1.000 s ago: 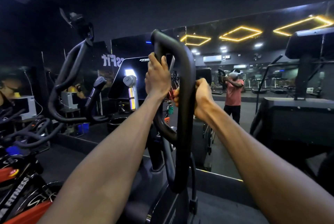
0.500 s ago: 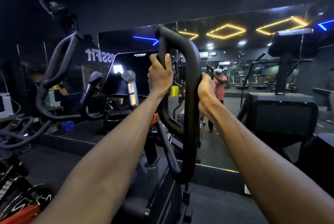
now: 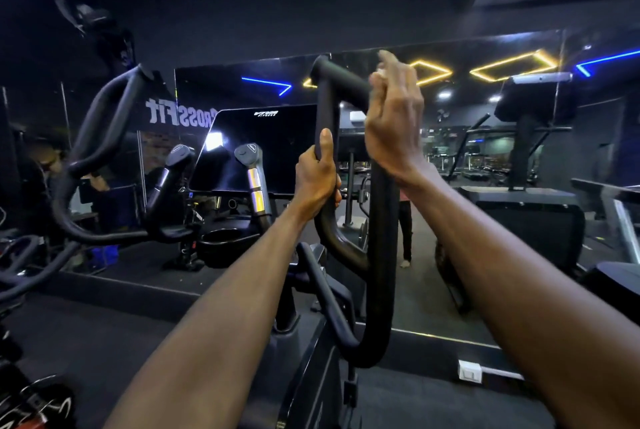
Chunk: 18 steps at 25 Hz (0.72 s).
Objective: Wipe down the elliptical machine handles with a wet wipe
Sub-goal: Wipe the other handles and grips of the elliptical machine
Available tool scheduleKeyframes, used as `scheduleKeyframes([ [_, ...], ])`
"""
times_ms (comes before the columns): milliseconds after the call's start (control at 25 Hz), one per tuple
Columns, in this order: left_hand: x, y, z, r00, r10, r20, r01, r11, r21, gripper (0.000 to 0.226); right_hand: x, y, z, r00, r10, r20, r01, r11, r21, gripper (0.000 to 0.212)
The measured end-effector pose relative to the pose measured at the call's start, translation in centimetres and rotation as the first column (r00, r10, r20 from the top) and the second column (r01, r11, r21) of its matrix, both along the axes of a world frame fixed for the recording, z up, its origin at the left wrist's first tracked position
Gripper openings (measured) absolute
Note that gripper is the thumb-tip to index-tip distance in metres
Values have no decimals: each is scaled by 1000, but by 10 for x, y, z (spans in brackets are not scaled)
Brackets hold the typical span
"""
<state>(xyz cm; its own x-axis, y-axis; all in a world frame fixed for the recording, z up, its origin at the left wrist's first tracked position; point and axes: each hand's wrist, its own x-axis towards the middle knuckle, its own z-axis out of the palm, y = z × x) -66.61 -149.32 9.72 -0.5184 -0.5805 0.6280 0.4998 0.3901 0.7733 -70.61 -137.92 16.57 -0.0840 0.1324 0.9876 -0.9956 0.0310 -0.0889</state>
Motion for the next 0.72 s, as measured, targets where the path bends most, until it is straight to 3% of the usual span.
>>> scheduleKeyframes([
  [80,-1,1,0,1000,24,15,-24,1000,-11,65,3,-11,13,992,-58,-112,82,971,225,39],
  [200,2,2,1,997,74,37,-73,997,-17,64,5,-31,25,934,-135,-330,287,834,472,38],
  [320,3,2,3,998,57,40,-59,997,54,70,-8,-45,33,797,-334,-503,578,663,476,41],
  [440,0,-2,-2,1000,-13,19,9,981,194,74,-14,-47,8,677,-403,-616,724,515,459,55],
  [560,-1,-4,-10,997,-72,25,62,955,291,66,-10,-41,10,681,-391,-619,725,478,496,58],
  [720,6,1,-13,995,-95,4,90,951,297,60,-11,-44,-14,688,-318,-652,710,477,518,44],
])
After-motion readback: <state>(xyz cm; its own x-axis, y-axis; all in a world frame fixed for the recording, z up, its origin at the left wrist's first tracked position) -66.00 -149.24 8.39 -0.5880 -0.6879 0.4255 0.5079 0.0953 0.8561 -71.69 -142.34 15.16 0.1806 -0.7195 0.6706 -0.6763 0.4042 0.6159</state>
